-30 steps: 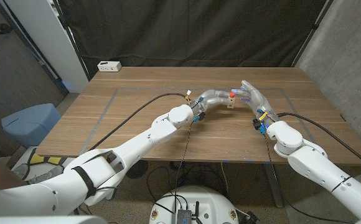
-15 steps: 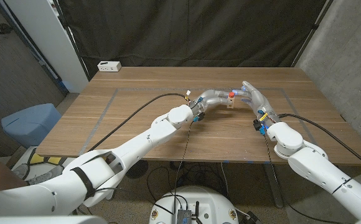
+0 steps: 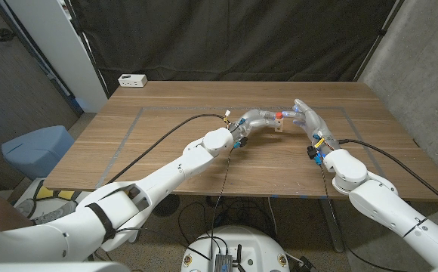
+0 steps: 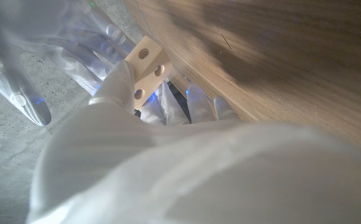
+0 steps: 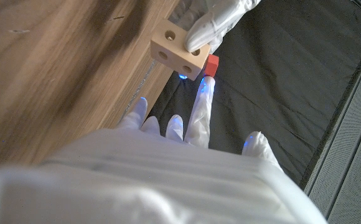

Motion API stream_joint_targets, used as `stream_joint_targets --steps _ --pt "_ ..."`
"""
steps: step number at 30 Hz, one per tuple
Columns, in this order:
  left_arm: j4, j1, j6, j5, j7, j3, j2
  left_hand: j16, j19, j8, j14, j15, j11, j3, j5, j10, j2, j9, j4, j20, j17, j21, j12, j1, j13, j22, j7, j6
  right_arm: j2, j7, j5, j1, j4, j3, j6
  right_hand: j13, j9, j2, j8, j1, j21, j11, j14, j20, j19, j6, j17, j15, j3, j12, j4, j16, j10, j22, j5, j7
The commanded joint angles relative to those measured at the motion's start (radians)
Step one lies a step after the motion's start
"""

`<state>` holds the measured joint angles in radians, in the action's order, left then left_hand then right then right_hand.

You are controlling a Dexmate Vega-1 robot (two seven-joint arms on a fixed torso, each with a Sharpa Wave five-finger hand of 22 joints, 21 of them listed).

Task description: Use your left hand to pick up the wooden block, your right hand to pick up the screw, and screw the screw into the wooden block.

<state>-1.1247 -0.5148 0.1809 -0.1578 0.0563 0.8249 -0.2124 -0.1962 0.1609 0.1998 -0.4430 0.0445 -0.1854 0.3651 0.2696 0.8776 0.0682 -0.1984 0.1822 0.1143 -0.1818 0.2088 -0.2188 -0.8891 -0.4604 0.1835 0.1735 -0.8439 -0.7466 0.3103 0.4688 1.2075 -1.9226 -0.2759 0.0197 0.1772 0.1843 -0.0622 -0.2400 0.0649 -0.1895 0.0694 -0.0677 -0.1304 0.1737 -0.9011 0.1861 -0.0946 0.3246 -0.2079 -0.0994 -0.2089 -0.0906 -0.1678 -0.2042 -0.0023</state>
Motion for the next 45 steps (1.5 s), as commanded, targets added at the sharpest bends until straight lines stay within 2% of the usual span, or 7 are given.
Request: stream_joint_targets --steps 1,20,28,34,39,43,45 --pt "0.031 0.013 0.015 -0.007 0.014 -0.002 0.009 -0.003 0.003 0.005 -0.012 0.021 -0.011 0.03 0.007 0.022 0.011 -0.001 -0.025 -0.003 -0.001 0.007 -0.017 0.002 -0.036 0.005 -0.041 -0.064 0.004 0.012 -0.006 0.003 -0.012 0.0 -0.01 0.002 0.004 -0.007 -0.003 0.007 -0.01 -0.001 0.015 0.0 0.013 -0.022 0.003 0.0 0.008 -0.007 0.002 -0.008 -0.02 -0.002 -0.008 -0.001" --pt "0.042 0.019 0.021 -0.006 0.015 -0.001 0.013 -0.002 0.003 0.005 -0.012 0.02 -0.01 0.031 0.007 0.023 0.011 0.0 -0.025 -0.004 -0.001 0.007 -0.018 0.003 -0.036 0.005 -0.041 -0.064 -0.003 -0.014 -0.002 -0.005 -0.013 -0.005 -0.011 0.002 0.003 -0.008 -0.01 0.012 -0.008 0.001 0.037 0.003 0.023 -0.077 0.002 0.009 0.011 -0.007 -0.001 -0.008 -0.057 -0.002 -0.008 0.012" --pt "0.046 0.024 0.025 -0.003 0.017 0.001 0.015 -0.003 0.003 0.005 -0.012 0.018 -0.01 0.031 0.007 0.023 0.011 0.0 -0.025 -0.004 -0.001 0.007 -0.018 0.002 -0.036 0.005 -0.041 -0.065 0.001 0.019 -0.012 0.004 -0.023 0.005 -0.018 0.002 0.003 -0.009 -0.007 0.013 -0.008 -0.005 0.048 0.005 0.029 -0.087 0.002 0.012 0.012 -0.006 -0.002 -0.01 -0.07 -0.002 -0.008 0.014" --pt "0.046 0.025 0.027 -0.001 0.016 0.001 0.015 -0.002 0.003 0.005 -0.012 0.021 -0.011 0.031 0.007 0.024 0.011 -0.001 -0.025 -0.003 -0.001 0.007 -0.018 0.003 -0.035 0.005 -0.042 -0.066 0.014 0.05 -0.028 0.009 -0.023 0.01 -0.013 0.002 0.003 -0.01 0.001 0.016 -0.016 -0.017 0.063 0.009 0.059 -0.083 0.002 0.014 0.014 -0.005 -0.003 -0.012 -0.082 -0.002 -0.008 0.017" --pt "0.043 0.025 0.026 0.001 0.016 0.002 0.014 -0.002 0.004 0.004 -0.012 0.021 -0.013 0.031 0.007 0.023 0.011 -0.001 -0.025 -0.004 -0.001 0.007 -0.018 0.003 -0.035 0.005 -0.041 -0.064 0.024 0.067 -0.038 0.011 -0.021 0.013 -0.009 0.003 0.004 -0.012 0.011 0.027 -0.026 -0.036 0.087 -0.008 0.106 -0.083 0.0 0.014 0.02 -0.004 -0.01 -0.014 -0.104 -0.001 -0.007 0.024" --pt "0.035 0.022 0.023 0.003 0.013 0.002 0.011 -0.002 0.004 0.005 -0.012 0.021 -0.011 0.031 0.007 0.022 0.011 -0.001 -0.025 -0.003 -0.001 0.007 -0.017 0.002 -0.036 0.005 -0.041 -0.065 0.028 0.075 -0.044 0.011 -0.021 0.013 -0.016 0.003 0.004 -0.012 0.016 0.031 -0.026 -0.051 0.092 -0.008 0.115 -0.079 0.0 0.011 0.022 -0.003 -0.013 -0.013 -0.108 -0.001 -0.006 0.024" --pt "0.027 0.021 0.02 0.011 0.008 0.004 0.006 -0.002 0.004 0.004 -0.012 0.022 -0.011 0.031 0.007 0.022 0.011 -0.001 -0.025 -0.003 -0.001 0.007 -0.017 0.002 -0.036 0.005 -0.041 -0.064 0.025 0.076 -0.046 0.01 -0.023 0.013 -0.024 0.004 0.004 -0.011 0.028 0.034 -0.018 -0.06 0.089 -0.007 0.107 -0.056 0.0 0.006 0.023 0.002 -0.016 -0.009 -0.105 -0.001 -0.005 0.017"
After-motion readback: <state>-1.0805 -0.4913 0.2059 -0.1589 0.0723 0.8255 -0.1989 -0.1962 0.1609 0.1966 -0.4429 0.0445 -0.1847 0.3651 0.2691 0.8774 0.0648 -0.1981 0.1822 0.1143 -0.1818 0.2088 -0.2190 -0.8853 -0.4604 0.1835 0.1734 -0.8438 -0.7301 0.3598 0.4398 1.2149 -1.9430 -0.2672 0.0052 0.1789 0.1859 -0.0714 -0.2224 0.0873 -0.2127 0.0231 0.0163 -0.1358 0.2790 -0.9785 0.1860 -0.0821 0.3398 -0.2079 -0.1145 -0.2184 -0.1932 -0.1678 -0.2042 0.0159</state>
